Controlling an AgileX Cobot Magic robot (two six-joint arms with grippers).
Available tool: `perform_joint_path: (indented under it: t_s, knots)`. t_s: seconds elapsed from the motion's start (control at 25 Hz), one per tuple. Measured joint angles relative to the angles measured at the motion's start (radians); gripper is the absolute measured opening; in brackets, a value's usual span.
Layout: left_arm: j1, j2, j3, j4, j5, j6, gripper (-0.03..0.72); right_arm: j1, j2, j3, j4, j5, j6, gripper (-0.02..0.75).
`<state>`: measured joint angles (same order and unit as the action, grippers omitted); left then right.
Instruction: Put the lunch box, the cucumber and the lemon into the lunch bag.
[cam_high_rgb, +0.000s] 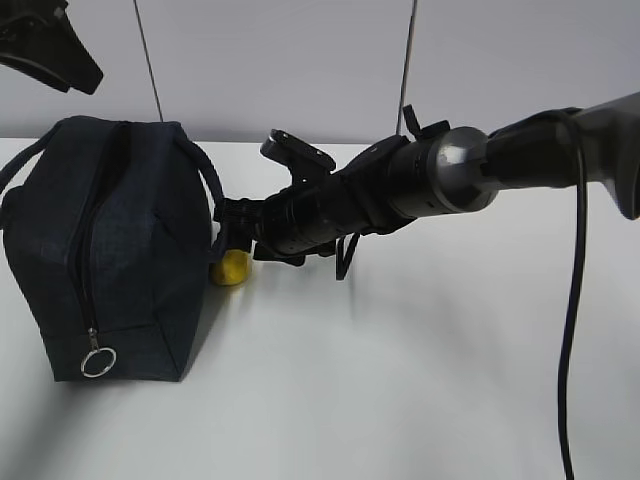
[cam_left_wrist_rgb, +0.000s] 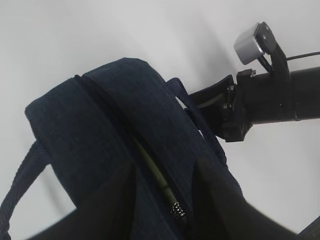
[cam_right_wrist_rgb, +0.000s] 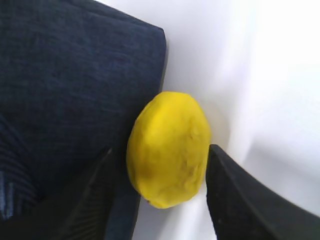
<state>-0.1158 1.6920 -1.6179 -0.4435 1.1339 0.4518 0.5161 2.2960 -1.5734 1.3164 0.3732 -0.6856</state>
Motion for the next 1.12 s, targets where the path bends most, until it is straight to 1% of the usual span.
perform_joint_path:
  t_s: [0.56, 0.88, 1.12]
  knots:
    - [0.0, 0.0, 0.0, 0.002, 0.004, 0.0, 0.256, 0.003, 0.0, 0.0, 0.004, -0.012, -0.005, 0.433]
    - [0.001, 0.0, 0.0, 0.002, 0.004, 0.0, 0.256, 0.003, 0.0, -0.031, 0.004, -0.016, -0.017, 0.432]
    - [0.001, 0.0, 0.0, 0.002, 0.006, 0.0, 0.256, 0.009, 0.024, -0.041, 0.004, -0.001, -0.019, 0.4]
